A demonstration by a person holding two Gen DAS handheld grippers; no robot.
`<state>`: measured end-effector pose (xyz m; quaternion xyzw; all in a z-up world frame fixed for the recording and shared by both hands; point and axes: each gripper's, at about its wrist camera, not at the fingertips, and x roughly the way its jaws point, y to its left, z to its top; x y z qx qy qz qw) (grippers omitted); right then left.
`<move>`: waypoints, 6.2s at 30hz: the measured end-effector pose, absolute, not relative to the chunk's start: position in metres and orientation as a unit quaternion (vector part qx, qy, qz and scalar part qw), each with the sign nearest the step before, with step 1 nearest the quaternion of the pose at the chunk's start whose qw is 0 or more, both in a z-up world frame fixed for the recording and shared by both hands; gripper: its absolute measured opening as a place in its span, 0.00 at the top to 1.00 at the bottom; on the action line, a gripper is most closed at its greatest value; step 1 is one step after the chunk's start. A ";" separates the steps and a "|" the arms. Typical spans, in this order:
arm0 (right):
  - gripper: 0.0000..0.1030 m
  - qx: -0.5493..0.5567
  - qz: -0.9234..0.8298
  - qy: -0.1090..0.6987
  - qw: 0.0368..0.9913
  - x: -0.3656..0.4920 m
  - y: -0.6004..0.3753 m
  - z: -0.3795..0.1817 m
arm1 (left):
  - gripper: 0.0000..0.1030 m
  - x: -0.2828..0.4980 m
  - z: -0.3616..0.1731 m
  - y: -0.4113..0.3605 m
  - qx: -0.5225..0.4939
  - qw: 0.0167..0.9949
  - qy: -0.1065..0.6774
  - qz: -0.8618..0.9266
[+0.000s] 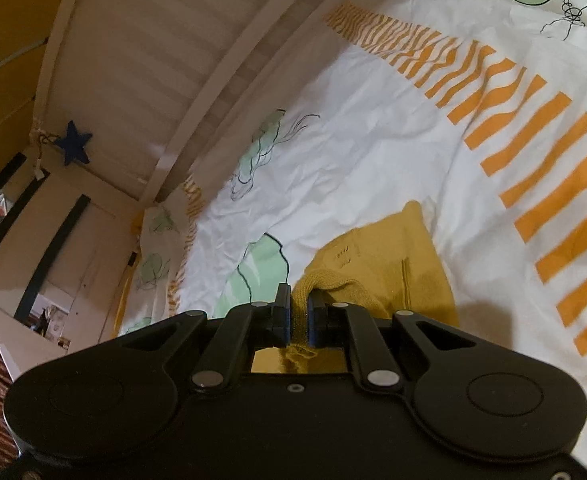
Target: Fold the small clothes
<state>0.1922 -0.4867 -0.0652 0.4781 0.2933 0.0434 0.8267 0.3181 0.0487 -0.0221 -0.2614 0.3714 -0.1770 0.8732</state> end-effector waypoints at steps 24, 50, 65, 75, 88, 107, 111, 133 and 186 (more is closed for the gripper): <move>0.32 0.315 -0.001 0.314 0.896 0.208 -0.474 -0.064 | 0.56 0.316 -0.027 0.003 -0.076 0.920 0.350 -0.157; 0.32 0.020 0.078 0.399 0.914 0.216 -0.349 -0.080 | 0.56 0.294 -0.072 -0.060 0.087 0.875 0.408 -0.246; 0.28 0.081 0.028 0.407 0.909 0.269 -0.364 -0.085 | 0.56 0.344 -0.068 -0.044 -0.001 0.891 0.407 -0.202; 0.26 0.136 -0.023 0.397 0.907 0.296 -0.384 -0.080 | 0.55 0.355 -0.053 -0.026 -0.050 0.899 0.402 -0.166; 0.19 0.051 0.037 0.410 0.910 0.253 -0.331 -0.070 | 0.55 0.351 -0.053 -0.017 -0.037 0.885 0.438 -0.153; 0.16 0.110 -0.007 0.398 0.911 0.325 -0.332 -0.070 | 0.54 0.348 -0.047 -0.013 -0.026 0.880 0.441 -0.172; 0.16 0.112 0.005 0.401 0.909 0.302 -0.337 -0.070 | 0.54 0.349 -0.055 -0.018 -0.020 0.871 0.456 -0.181; 0.11 0.187 -0.051 0.421 0.886 0.212 -0.431 -0.074 | 0.54 0.329 -0.056 -0.007 0.017 0.865 0.462 -0.194; 0.00 0.422 0.007 0.414 0.807 0.183 -0.482 -0.113 | 0.43 0.288 -0.034 -0.019 -0.027 0.843 0.492 -0.213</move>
